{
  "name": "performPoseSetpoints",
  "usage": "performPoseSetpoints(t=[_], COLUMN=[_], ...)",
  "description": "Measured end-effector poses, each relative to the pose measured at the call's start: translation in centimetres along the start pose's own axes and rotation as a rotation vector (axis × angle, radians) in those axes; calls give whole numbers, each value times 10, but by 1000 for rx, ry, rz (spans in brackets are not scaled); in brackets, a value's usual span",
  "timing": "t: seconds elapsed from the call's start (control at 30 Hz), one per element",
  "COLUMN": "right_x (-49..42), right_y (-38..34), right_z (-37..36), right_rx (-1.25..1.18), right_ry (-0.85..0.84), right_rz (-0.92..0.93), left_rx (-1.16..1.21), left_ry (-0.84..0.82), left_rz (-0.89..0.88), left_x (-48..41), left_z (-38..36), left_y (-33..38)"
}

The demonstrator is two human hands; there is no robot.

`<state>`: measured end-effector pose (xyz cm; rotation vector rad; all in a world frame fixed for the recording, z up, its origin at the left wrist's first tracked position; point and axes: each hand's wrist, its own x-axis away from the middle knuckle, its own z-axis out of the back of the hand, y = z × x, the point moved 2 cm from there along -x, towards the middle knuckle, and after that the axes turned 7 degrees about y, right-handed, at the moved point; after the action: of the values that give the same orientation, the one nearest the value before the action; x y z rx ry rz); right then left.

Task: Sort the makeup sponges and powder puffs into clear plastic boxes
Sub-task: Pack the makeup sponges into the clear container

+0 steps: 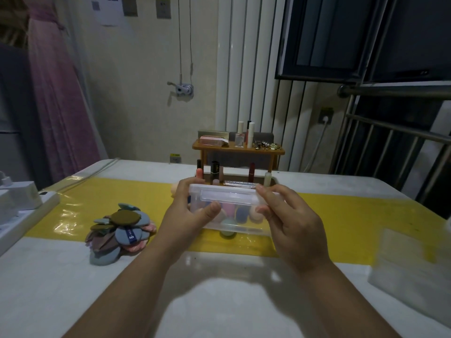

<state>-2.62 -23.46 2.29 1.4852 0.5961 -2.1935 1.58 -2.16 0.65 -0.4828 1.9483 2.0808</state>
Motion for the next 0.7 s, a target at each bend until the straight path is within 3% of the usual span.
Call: performPoseSetpoints(t=[0.7], right_x=[-2], right_y=[-13], right_z=[0], right_rx=[51], right_ry=[133], right_rz=[-19], left_rx=[44], left_ry=[28], left_rz=[-30], left_x=[0], left_z=[-2], left_y=[7])
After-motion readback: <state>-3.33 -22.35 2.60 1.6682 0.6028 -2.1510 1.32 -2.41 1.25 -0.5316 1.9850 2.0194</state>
